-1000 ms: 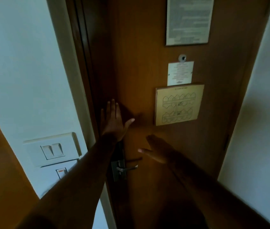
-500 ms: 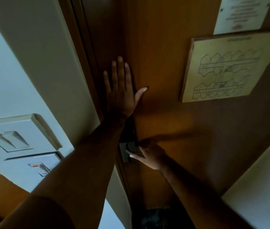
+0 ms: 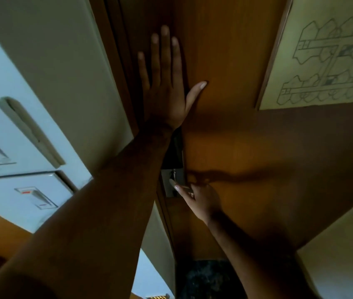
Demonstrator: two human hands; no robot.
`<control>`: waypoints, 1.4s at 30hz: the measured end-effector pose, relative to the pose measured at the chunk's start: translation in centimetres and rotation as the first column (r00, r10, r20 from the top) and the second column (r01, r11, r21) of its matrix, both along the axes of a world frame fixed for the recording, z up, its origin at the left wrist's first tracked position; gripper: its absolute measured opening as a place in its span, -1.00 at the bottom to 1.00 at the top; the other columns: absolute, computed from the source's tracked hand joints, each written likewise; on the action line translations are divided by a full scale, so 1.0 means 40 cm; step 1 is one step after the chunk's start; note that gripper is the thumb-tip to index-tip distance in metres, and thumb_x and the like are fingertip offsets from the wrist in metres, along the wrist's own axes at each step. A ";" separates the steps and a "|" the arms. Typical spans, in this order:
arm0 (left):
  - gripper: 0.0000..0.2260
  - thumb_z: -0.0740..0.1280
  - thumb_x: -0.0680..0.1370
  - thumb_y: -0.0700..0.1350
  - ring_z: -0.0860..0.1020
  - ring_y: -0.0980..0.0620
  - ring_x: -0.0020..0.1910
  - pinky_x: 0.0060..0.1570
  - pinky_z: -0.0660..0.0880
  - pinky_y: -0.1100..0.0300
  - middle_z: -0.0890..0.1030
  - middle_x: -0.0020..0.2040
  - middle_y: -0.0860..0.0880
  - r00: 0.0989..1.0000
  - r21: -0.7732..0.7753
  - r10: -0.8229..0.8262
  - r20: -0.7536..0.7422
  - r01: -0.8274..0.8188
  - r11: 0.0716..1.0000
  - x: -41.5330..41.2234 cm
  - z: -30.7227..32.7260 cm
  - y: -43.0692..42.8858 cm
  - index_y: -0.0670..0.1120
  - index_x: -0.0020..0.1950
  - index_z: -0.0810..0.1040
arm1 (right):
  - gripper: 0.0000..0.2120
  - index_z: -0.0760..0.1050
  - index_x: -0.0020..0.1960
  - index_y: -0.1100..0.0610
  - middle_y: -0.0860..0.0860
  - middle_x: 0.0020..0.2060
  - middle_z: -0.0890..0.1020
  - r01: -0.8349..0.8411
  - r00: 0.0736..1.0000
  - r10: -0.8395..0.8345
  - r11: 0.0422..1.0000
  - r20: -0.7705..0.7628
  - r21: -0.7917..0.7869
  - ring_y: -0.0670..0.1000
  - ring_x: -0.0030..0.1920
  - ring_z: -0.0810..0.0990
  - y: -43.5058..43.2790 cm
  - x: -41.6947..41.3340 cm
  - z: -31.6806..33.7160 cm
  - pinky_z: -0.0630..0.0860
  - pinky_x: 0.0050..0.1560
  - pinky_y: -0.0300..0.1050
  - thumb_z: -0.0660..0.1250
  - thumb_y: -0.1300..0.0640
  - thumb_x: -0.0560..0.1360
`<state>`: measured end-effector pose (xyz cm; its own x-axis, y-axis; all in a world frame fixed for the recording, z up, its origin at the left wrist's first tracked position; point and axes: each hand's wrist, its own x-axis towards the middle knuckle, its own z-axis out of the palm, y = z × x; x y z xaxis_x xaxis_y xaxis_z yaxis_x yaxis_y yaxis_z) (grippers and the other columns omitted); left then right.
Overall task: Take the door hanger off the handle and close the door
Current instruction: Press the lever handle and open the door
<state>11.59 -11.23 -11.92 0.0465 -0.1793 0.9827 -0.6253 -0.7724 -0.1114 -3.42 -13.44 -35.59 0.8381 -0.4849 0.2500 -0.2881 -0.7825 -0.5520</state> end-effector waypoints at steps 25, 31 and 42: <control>-0.38 0.10 0.76 0.13 0.12 -0.13 0.71 0.67 -0.15 -0.07 0.12 0.72 -0.17 0.963 0.246 -0.210 -0.168 0.247 0.937 -0.350 0.018 0.289 -0.20 0.71 0.09 | -0.35 0.53 0.15 0.14 0.10 0.09 0.66 0.040 0.924 -0.190 0.911 -0.332 -0.412 0.11 0.15 0.58 0.227 -0.338 0.129 0.48 0.10 -0.05 0.09 -0.44 0.60; -0.38 0.13 0.77 0.10 0.15 -0.14 0.70 0.67 0.02 -0.10 0.13 0.72 -0.19 0.971 0.373 -0.228 -0.074 0.239 0.896 -0.393 -0.041 0.449 -0.23 0.71 0.07 | -0.18 0.42 0.46 0.22 0.17 0.45 0.49 0.075 0.893 -0.223 0.930 -0.390 -0.359 0.19 0.50 0.39 0.315 -0.445 0.159 0.25 0.56 0.03 0.20 -0.45 0.55; -0.18 0.18 0.68 0.21 -0.10 -0.07 0.72 0.67 0.02 0.04 -0.17 0.74 -0.12 0.033 -0.432 -0.602 -0.798 0.665 0.609 -0.604 -0.206 0.651 -0.16 0.73 -0.15 | -0.03 -0.07 0.69 0.26 0.23 0.69 -0.04 0.131 0.774 -0.328 0.920 -0.541 -0.370 0.20 0.69 -0.09 0.489 -0.655 0.232 -0.05 0.68 0.12 0.19 -0.39 0.60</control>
<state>-12.56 14.80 -20.16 0.6153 -0.6445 0.4539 -0.6174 -0.0360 0.7858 -29.63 6.11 -26.32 0.7401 -0.6671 -0.0852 -0.6675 -0.7441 0.0283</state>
